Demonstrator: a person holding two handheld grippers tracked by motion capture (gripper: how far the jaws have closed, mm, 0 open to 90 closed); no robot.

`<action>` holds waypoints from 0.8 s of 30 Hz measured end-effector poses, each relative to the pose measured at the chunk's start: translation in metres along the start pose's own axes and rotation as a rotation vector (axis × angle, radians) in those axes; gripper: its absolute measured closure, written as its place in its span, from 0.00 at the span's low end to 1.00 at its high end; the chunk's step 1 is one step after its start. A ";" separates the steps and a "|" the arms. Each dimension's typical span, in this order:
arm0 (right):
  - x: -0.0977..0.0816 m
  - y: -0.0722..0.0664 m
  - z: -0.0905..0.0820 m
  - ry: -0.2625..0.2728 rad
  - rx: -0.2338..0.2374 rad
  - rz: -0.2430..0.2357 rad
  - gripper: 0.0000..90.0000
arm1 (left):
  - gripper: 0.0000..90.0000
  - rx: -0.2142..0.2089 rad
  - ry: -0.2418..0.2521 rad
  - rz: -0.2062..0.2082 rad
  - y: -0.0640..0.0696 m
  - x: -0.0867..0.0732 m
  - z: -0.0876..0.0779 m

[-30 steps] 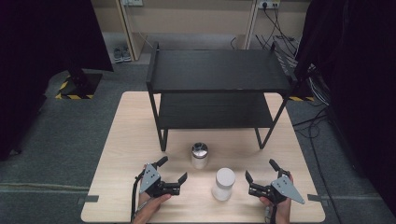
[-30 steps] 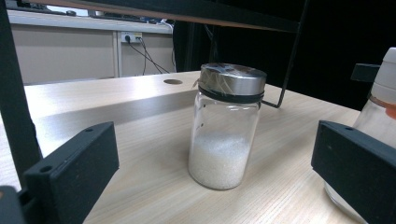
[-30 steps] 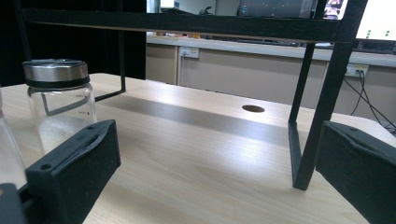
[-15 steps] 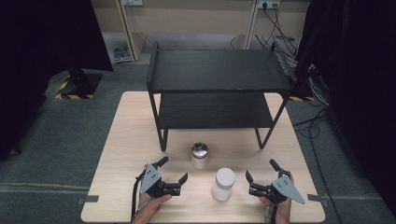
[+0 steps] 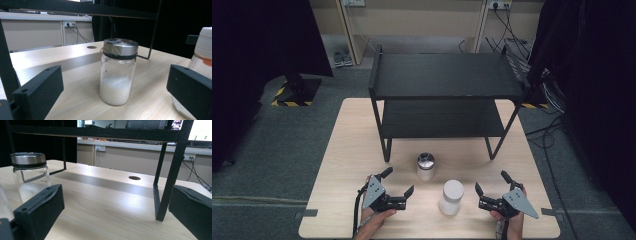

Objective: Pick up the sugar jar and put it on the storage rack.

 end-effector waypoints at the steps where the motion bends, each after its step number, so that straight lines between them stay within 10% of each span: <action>1: 0.000 0.000 0.000 0.000 0.000 0.001 0.00 | 0.00 0.001 0.001 0.003 0.000 0.001 0.000; 24: 0.000 0.000 0.001 -0.001 0.004 0.009 0.00 | 0.00 -0.007 -0.028 0.013 0.006 0.017 0.029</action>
Point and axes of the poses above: each handheld gripper's, and its own axes: z roughly forward along the jaws, x roughly out of its top, y roughly to its right, the point moved 5 cm from there along z, roughly forward along the jaws, and after that the axes turned 11 degrees about -y, right-handed, at the moved point
